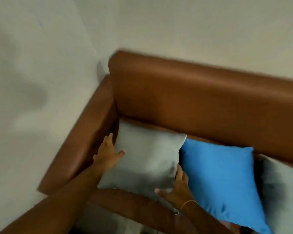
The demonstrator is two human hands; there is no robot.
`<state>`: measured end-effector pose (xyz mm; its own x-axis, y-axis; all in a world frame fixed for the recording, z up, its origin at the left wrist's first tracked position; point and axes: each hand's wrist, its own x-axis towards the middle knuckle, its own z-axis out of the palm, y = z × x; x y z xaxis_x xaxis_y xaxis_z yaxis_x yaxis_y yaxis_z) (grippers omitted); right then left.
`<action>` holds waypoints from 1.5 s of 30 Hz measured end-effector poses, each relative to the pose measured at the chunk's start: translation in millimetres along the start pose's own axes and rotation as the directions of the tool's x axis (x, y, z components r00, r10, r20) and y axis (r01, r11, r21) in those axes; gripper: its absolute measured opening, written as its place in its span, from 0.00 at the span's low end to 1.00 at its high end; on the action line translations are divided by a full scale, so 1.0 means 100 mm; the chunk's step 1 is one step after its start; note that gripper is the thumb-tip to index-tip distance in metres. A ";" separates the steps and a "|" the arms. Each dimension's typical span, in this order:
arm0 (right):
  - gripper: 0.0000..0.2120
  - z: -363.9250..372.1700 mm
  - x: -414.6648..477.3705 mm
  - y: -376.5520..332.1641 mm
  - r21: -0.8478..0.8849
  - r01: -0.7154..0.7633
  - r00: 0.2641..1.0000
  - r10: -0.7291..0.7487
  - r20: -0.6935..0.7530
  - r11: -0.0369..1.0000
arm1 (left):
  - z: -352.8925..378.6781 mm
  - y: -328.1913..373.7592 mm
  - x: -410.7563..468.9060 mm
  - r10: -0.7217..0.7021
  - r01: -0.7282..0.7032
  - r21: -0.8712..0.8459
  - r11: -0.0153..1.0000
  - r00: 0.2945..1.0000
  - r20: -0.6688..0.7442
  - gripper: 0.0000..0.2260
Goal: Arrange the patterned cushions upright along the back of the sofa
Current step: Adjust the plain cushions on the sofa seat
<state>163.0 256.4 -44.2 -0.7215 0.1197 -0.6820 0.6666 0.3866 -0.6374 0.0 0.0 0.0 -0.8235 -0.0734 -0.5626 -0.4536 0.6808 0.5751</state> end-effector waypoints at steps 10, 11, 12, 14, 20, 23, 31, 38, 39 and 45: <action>0.58 0.25 0.51 0.68 0.282 0.147 0.989 -0.134 -0.066 0.948 | 0.26 -1.19 0.36 -0.259 0.237 -0.425 0.874 0.966 0.005 0.29; 0.53 0.10 0.45 0.43 0.302 0.134 0.991 -0.121 -0.063 0.944 | 0.08 -1.09 0.32 -0.241 0.210 -0.470 0.857 0.971 -0.007 0.26; 0.47 -0.10 0.38 0.11 0.317 0.111 0.994 -0.102 -0.045 0.942 | -0.13 -0.96 0.30 -0.212 0.171 -0.506 0.845 0.977 -0.024 0.24; 0.35 -0.52 0.40 -0.49 0.395 0.066 0.995 -0.092 0.046 0.916 | -0.53 -0.57 0.27 -0.095 0.056 -0.552 0.832 0.995 -0.042 0.15; 0.15 -1.44 1.29 -1.95 0.455 -0.158 0.965 0.038 0.261 0.877 | -1.05 0.50 0.82 0.016 -0.086 -0.765 0.639 0.995 -0.099 0.16; 0.19 -1.57 1.78 -2.27 0.652 -0.147 0.988 0.074 0.138 0.744 | -0.75 0.79 1.21 0.027 -0.093 -0.746 0.659 0.995 -0.100 0.21; 0.29 -1.41 1.51 -2.01 0.753 -0.030 0.999 0.037 0.007 0.657 | -0.28 0.74 1.41 -0.004 -0.216 -0.581 0.785 0.935 -0.353 0.40; 0.25 -1.66 0.32 -0.07 0.469 -0.057 0.952 0.189 -0.239 0.881 | 1.03 0.17 -0.42 -0.086 -0.050 -0.392 0.919 0.943 -0.322 0.38; 0.24 -1.69 0.10 0.39 0.404 -0.112 0.915 0.253 -0.315 0.908 | 1.33 0.01 -0.63 -0.138 0.037 -0.424 0.905 0.968 -0.209 0.39; 0.43 -1.86 -0.52 2.20 0.162 -0.442 0.770 0.466 -0.437 0.882 | 3.00 -0.39 -1.11 -0.098 0.189 -0.341 0.921 0.959 0.267 0.39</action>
<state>311.9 505.4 -82.2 -0.3269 0.6713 -0.6652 0.9373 0.1402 -0.3192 211.6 200.0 -138.5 -0.6538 0.0575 -0.7545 -0.6899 0.3644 0.6255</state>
